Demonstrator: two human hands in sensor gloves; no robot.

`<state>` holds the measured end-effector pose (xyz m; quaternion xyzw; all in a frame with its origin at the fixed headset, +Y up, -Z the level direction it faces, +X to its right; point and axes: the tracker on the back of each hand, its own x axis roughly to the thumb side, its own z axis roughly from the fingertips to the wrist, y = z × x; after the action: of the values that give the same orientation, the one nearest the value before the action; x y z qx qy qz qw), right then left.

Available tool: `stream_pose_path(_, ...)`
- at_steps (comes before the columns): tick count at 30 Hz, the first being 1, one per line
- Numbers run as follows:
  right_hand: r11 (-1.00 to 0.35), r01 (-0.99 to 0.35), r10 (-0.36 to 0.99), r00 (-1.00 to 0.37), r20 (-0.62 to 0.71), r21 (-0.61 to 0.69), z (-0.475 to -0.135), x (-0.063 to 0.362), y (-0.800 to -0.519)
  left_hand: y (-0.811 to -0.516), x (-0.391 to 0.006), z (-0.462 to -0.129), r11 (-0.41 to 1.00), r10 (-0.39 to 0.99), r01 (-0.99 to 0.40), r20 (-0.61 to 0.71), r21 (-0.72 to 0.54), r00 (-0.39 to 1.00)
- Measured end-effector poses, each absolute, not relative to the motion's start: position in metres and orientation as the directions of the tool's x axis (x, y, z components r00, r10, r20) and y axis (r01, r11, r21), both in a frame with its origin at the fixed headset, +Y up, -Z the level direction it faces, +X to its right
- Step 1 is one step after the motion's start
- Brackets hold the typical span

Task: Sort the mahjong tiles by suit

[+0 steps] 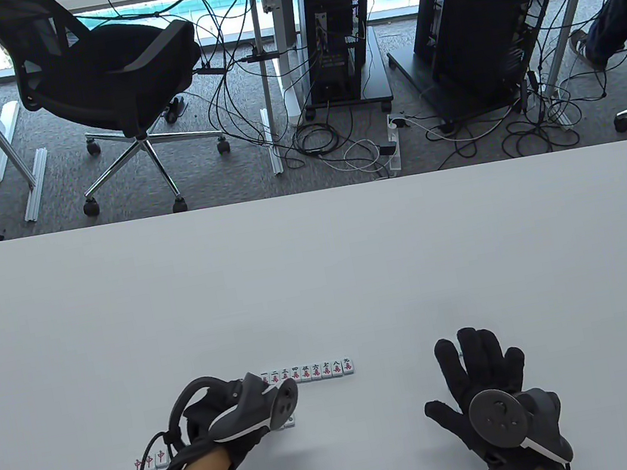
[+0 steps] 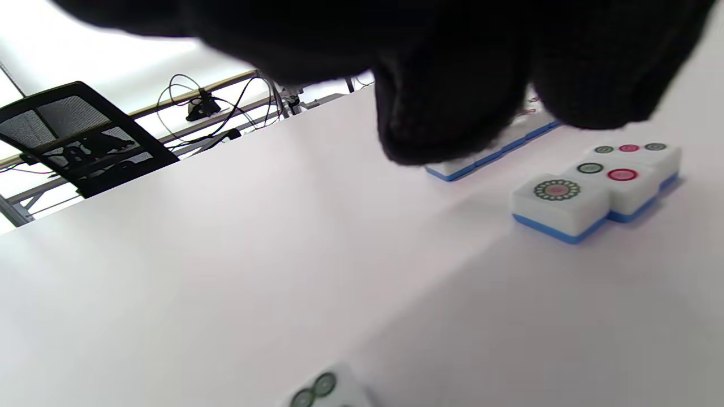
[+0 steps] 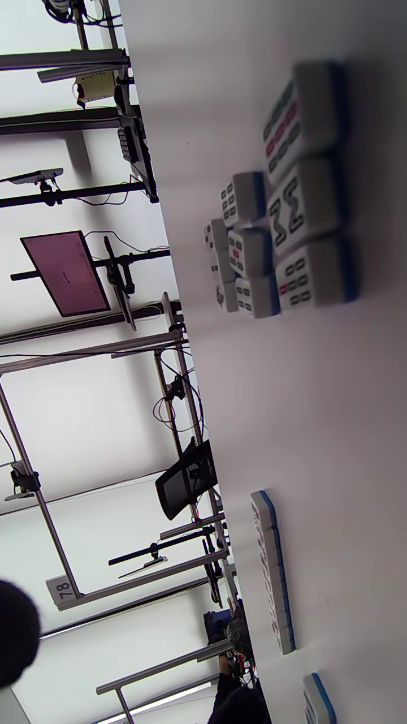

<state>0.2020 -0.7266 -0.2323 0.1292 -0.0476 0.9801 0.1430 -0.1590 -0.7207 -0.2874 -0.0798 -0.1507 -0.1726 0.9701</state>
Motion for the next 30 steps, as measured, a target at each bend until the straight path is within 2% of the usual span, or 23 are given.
stream_pose_path(4,-0.955,-0.290,0.266,-0.927,0.264,-0.057,-0.232,0.202,-0.726,-0.717,-0.199,-0.282,0.912,-0.342,0.383,0.240,-0.151,0.909)
stream_pose_path(8,-0.956,-0.289,0.265,-0.928,0.263,-0.057,-0.233,0.202,-0.727,-0.727,-0.226,-0.272,0.885,-0.352,0.398,0.213,-0.243,0.912)
stream_pose_path(15,-0.958,-0.285,0.265,-0.929,0.258,-0.044,-0.233,0.202,-0.728,-0.748,-0.241,-0.261,0.864,-0.360,0.408,0.206,-0.296,0.910)
stream_pose_path(20,-0.958,-0.285,0.266,-0.930,0.254,-0.039,-0.233,0.202,-0.728,-0.762,-0.239,-0.259,0.855,-0.399,0.447,0.216,-0.264,0.891)
stream_pose_path(25,-0.956,-0.291,0.272,-0.928,0.254,-0.040,-0.233,0.202,-0.728,-0.754,-0.239,-0.265,0.856,-0.393,0.442,0.217,-0.269,0.894)
stream_pose_path(30,-0.953,-0.300,0.281,-0.925,0.255,-0.039,-0.234,0.202,-0.728,-0.723,-0.221,-0.281,0.900,-0.343,0.380,0.188,-0.214,0.920)
